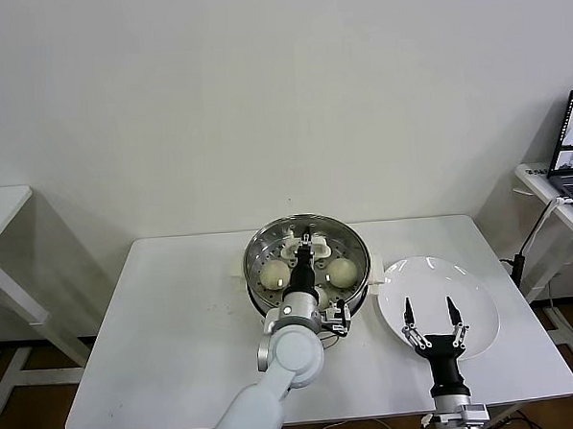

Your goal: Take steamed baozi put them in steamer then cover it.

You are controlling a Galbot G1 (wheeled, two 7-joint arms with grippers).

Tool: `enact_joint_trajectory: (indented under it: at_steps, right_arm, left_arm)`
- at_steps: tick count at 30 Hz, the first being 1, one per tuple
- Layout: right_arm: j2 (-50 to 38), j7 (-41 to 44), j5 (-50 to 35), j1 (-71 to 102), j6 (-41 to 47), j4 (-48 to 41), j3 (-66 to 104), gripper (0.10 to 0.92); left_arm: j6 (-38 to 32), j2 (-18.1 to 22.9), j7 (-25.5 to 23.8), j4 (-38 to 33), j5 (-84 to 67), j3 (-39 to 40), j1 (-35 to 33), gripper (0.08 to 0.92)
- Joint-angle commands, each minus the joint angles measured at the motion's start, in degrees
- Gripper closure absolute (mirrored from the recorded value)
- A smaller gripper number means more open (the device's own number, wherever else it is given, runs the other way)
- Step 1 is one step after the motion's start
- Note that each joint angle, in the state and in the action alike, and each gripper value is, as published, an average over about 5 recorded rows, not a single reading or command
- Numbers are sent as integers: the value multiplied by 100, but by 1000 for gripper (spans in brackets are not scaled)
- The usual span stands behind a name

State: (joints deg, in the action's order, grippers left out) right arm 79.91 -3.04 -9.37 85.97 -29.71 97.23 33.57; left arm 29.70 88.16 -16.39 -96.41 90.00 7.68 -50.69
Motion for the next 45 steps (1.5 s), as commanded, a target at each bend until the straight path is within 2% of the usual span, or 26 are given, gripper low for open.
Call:
enact_joint_trajectory:
  at_steps: [1, 11, 14, 28, 33, 36, 39, 42, 45]
  right_arm:
    - [5, 5, 8, 2, -6, -2, -5, 203]
    - [1, 13, 28, 4, -20, -21, -37, 203]
    - [-10, 15, 26, 0, -24, -31, -43, 203]
    - [-78, 16, 3, -7, -58, -34, -57, 203]
    - [-98, 11, -27, -2, -59, 13, -38, 203]
    - [-122, 6, -61, 13, -37, 78, -22, 203]
    - [-145, -5, -91, 41, 43, 187, -9, 203]
    - [-169, 9, -204, 116, 278, 429, 31, 203]
    - [-207, 58, -386, 230, 645, 750, 88, 203]
  left_arm:
    - [-15, 2, 26, 25, 4, -15, -34, 806]
    - [-123, -19, 132, -104, 22, -47, -154, 806]
    - [-110, -86, 169, -333, 19, -23, -251, 775]
    - [-64, -787, 178, -1580, -9, 26, -1103, 376]
    - [-36, -1177, 173, -2263, -300, -173, -1442, 241]
    - [-118, -1365, 471, -2833, -833, -547, -1733, 191]
    - [-506, -1393, 1107, -3361, -1890, -1201, -2125, 179]
    - [-1076, -1315, 1799, -3643, -3508, -1998, -2635, 177]
    - [-1697, -1138, 2151, -3731, -5393, -2825, -3133, 177]
